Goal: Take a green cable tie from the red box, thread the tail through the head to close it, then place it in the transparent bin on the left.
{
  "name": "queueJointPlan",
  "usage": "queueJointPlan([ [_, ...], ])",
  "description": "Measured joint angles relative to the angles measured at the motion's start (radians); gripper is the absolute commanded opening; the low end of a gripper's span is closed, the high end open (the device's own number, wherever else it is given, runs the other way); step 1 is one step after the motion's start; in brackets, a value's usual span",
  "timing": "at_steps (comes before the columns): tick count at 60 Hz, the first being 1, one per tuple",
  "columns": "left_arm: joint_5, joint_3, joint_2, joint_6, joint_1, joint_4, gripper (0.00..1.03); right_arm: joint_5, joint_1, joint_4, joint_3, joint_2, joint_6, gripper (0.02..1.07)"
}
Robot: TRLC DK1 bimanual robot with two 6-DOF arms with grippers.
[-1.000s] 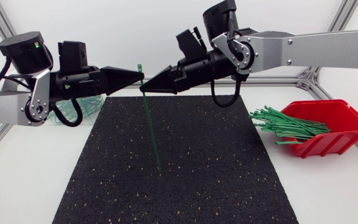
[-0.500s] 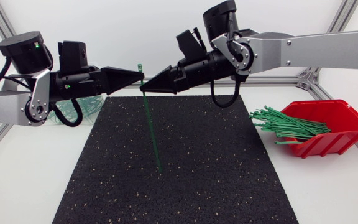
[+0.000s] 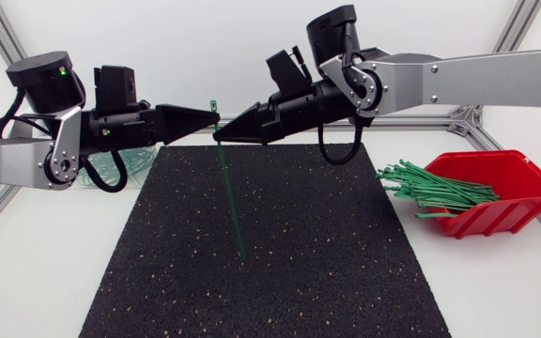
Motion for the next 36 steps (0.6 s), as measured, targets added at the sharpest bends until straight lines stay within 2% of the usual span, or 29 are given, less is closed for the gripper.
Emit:
queueJointPlan([
  [9, 0.000, 0.000, 0.000, -0.003, 0.000, 0.000, 0.04, 0.019, 0.000, 0.000, 0.000, 0.000, 0.000, 0.14],
  [14, 0.000, 0.000, 0.000, -0.007, 0.002, 0.000, 0.04, 0.031, 0.000, 0.000, 0.000, 0.000, 0.000, 0.32],
  [16, 0.000, 0.002, 0.000, -0.008, 0.004, -0.001, 0.04, 0.037, 0.000, -0.002, 0.000, 0.000, -0.001, 0.35],
  [25, 0.000, 0.026, -0.001, -0.026, 0.024, -0.014, 0.04, 0.082, -0.008, -0.118, 0.019, 0.000, -0.063, 0.36],
  [36, -0.012, 0.043, -0.020, -0.025, 0.035, -0.069, 0.04, 0.204, -0.013, -0.245, 0.030, -0.024, -0.196, 0.36],
])
